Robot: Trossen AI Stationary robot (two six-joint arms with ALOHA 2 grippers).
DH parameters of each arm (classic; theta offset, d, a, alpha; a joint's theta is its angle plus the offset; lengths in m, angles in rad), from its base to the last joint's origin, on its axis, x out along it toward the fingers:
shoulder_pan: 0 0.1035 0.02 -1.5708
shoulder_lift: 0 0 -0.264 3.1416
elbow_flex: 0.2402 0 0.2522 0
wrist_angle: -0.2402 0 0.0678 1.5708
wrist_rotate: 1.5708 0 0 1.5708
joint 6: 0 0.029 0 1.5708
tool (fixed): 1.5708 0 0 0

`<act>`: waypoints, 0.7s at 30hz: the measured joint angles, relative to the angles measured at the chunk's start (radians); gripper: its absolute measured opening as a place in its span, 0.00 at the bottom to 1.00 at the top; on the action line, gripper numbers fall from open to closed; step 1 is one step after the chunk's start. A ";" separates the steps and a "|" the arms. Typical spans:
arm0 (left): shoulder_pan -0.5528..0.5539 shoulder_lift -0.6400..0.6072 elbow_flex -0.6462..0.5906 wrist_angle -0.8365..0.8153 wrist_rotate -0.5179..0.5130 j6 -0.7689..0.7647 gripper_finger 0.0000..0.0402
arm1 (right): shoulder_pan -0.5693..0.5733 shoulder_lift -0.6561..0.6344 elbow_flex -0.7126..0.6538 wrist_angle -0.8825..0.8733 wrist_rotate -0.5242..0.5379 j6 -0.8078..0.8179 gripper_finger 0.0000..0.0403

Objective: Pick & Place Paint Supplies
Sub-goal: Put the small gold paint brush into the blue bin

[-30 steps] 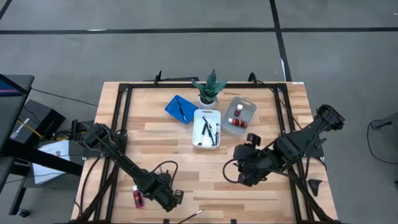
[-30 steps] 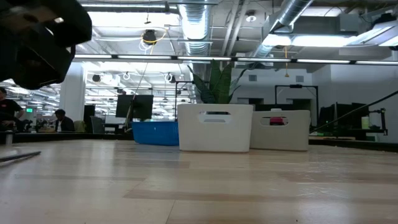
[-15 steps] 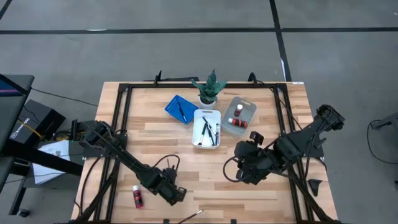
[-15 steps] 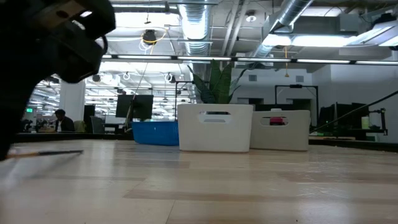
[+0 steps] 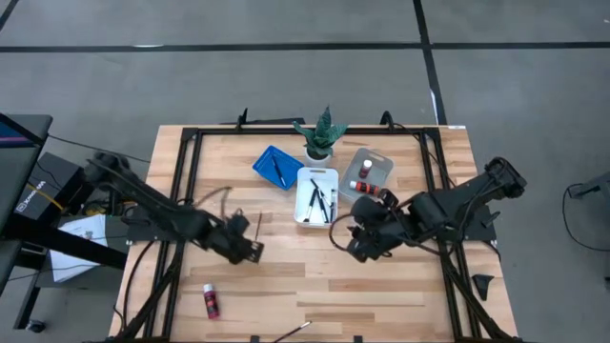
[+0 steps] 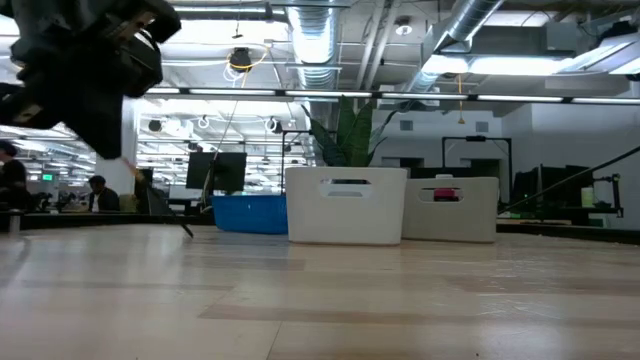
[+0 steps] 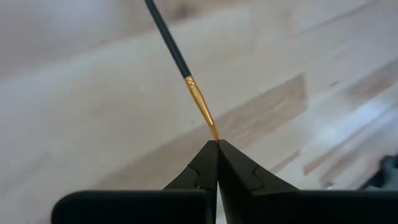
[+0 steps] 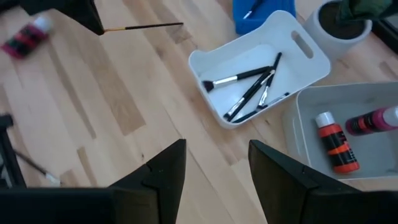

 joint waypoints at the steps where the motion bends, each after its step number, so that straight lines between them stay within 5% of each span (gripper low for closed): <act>1: 0.013 -0.040 -0.021 0.007 -0.013 0.016 0.00 | -0.008 0.000 0.000 0.001 0.000 0.011 0.42; 11: 0.211 -0.302 -0.155 0.098 -0.047 0.226 0.00 | -0.078 0.000 0.000 0.018 0.000 0.114 0.42; 21: 0.433 -0.336 -0.161 0.285 0.027 0.459 0.00 | -0.134 0.000 0.000 0.028 -0.001 0.130 0.42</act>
